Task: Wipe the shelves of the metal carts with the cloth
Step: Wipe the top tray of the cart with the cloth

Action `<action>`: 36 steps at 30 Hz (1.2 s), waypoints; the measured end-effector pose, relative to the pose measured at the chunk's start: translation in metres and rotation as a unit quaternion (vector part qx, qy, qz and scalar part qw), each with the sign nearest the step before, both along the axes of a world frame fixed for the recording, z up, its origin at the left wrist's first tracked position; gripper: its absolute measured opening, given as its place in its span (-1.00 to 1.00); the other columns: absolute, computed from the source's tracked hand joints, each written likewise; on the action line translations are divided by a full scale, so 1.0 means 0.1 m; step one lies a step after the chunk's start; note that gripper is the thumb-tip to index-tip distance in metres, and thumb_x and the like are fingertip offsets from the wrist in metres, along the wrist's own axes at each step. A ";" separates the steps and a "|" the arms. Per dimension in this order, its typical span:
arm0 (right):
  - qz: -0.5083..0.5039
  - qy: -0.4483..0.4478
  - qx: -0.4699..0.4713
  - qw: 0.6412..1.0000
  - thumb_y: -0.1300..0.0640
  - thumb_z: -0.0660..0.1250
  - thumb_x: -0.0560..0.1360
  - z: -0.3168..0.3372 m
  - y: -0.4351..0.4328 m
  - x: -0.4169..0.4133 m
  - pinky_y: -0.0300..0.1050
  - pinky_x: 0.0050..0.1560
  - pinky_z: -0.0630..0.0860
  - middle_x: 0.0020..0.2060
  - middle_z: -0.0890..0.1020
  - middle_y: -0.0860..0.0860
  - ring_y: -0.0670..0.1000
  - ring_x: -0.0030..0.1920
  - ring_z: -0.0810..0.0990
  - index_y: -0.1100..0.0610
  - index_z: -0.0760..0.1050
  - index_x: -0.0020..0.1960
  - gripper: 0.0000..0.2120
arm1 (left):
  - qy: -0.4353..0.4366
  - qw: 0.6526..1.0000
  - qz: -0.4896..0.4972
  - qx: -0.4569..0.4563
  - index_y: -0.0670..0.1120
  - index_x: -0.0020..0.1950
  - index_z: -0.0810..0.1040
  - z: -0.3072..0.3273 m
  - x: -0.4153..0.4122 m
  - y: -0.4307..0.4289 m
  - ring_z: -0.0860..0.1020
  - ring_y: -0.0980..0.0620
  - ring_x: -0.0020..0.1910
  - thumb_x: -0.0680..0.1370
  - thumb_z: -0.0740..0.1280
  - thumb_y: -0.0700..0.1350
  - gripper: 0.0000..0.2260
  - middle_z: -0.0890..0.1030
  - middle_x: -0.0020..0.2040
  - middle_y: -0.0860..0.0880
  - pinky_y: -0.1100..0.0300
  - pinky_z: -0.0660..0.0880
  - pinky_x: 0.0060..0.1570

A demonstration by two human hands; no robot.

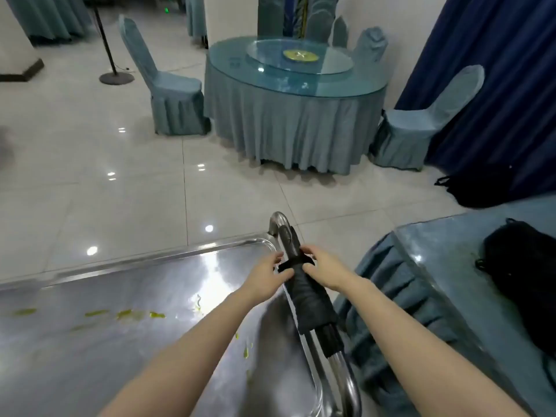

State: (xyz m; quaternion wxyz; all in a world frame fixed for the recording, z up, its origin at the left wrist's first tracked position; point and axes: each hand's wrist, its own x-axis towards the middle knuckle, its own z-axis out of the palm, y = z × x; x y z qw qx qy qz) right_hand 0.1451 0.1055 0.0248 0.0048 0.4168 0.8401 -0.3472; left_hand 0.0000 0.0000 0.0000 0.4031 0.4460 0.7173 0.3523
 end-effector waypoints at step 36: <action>0.095 0.181 -0.005 0.979 -0.06 0.31 0.57 0.03 -2.73 -0.01 -0.23 -0.19 0.39 -0.28 0.58 -0.19 -0.19 -0.19 0.55 -0.21 0.44 -0.20 -0.82 | -0.214 0.960 0.174 0.050 -0.01 0.17 0.43 0.16 0.18 -3.34 0.61 -0.09 0.12 0.60 0.29 -0.18 -0.82 0.59 0.15 -0.15 -0.02 0.61 0.04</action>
